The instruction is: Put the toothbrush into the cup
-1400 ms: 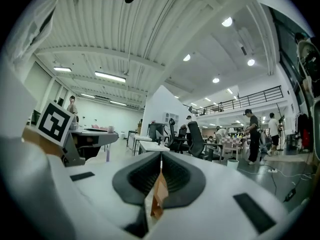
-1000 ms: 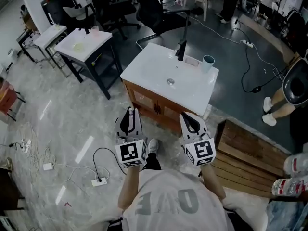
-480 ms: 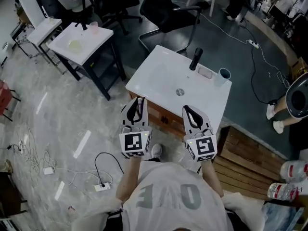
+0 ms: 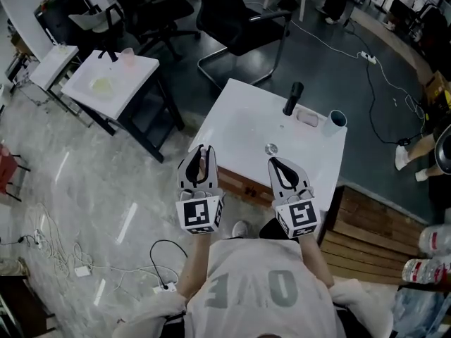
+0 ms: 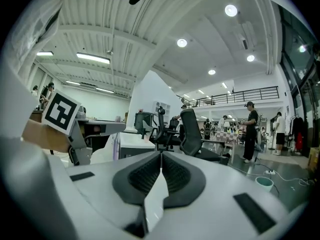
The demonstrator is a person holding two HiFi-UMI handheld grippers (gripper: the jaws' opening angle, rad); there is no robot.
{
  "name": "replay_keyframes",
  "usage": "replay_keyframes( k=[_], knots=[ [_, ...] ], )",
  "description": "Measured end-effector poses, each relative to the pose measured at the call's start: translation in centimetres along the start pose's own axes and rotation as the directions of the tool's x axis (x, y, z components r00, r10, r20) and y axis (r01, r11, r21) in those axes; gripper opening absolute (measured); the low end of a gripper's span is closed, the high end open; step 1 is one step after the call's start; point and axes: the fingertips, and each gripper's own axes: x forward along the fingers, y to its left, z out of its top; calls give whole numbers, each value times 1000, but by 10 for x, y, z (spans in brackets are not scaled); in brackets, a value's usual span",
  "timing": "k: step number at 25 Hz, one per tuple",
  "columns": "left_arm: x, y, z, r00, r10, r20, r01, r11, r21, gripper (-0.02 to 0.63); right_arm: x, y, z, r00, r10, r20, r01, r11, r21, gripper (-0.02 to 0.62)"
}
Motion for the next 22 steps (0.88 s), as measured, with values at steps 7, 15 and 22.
replay_keyframes(
  k=[7,15,22],
  knots=[
    [11,24,2,997,74,0,-74,997,-6,80,31,-6,14,998,49,28,-49,999,-13,32],
    [30,38,-6,995,95,-37,-95,995,0,80,59,-17,12,998,55,43,-57,998,32,32],
    [87,-17,-15,998,-38,-44,39,999,5,80,38,-84,-6,995,-95,25,93,993,75,32]
  ],
)
